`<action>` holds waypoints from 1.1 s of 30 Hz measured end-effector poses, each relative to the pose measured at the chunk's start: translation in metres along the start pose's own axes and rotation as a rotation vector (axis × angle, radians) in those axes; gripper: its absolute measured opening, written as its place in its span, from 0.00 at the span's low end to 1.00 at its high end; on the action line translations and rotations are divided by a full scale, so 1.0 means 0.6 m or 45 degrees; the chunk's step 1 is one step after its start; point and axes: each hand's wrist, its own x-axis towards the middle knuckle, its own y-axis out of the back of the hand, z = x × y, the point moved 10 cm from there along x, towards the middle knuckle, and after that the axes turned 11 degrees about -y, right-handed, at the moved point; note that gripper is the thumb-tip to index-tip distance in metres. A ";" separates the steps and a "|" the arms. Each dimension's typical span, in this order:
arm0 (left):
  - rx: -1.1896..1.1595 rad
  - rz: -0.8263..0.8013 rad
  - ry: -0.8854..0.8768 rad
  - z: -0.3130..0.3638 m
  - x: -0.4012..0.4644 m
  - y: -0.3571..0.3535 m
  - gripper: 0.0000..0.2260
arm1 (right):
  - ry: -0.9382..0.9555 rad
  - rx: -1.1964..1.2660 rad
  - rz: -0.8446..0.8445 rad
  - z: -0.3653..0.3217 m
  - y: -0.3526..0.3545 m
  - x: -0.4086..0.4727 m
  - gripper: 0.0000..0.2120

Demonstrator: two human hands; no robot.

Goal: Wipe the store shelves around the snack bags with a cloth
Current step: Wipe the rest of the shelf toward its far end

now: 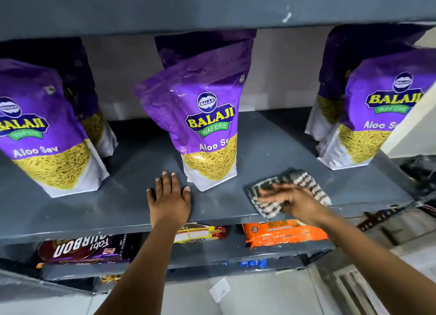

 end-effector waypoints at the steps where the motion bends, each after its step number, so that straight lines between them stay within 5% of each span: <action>1: -0.002 -0.004 -0.004 0.001 0.000 0.001 0.26 | -0.010 0.045 -0.073 0.012 -0.002 -0.012 0.29; 5: 0.012 0.018 -0.002 0.002 0.001 0.002 0.26 | -0.225 0.404 -0.333 0.043 0.053 -0.025 0.25; 10: 0.029 0.048 0.004 0.003 0.003 0.002 0.26 | -0.220 0.805 0.014 0.006 0.156 0.069 0.20; 12: 0.042 0.056 0.016 -0.001 0.001 0.002 0.26 | -0.230 0.426 0.116 0.011 0.138 0.125 0.20; 14: 0.051 0.066 0.013 0.000 0.003 0.002 0.26 | -0.385 -0.149 0.059 0.051 0.096 0.171 0.33; 16: 0.050 0.075 0.013 0.000 0.005 0.002 0.26 | -0.492 -0.362 0.146 0.073 0.096 0.182 0.31; 33: 0.020 0.082 0.015 0.001 0.003 0.005 0.25 | -0.598 -0.237 0.366 0.113 0.068 -0.032 0.23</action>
